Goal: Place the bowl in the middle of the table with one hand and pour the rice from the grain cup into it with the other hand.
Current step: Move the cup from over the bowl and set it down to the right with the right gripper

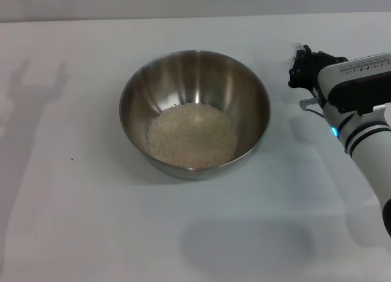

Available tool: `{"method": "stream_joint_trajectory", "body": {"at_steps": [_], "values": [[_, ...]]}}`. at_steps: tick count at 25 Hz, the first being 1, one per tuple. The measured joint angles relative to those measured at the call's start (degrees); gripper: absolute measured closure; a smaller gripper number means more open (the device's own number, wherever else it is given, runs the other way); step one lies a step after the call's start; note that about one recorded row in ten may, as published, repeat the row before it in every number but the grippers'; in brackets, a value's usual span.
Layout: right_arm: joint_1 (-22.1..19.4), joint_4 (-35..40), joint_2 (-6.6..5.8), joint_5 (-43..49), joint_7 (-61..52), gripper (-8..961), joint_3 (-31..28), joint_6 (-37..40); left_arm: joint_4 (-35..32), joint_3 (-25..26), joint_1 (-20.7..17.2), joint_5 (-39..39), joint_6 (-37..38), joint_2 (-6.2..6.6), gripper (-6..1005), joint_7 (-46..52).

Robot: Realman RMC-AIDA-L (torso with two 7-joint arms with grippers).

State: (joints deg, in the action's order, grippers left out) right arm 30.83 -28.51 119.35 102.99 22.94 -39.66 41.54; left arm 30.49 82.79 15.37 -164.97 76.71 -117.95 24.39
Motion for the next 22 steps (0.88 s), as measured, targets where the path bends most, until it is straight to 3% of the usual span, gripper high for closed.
{"method": "stream_joint_trajectory", "body": {"at_steps": [15,22], "values": [[-0.41,0.04,-0.09,1.47,-0.06,861,0.4,-0.9,-0.06,-0.01,-1.01,0.0,2.35,0.0,138,0.38],[-4.25,-1.23,0.13,1.88,-0.11,778,2.68,3.76,-0.04,-0.14,-1.39,0.0,2.62,0.0,138,0.4]]}}
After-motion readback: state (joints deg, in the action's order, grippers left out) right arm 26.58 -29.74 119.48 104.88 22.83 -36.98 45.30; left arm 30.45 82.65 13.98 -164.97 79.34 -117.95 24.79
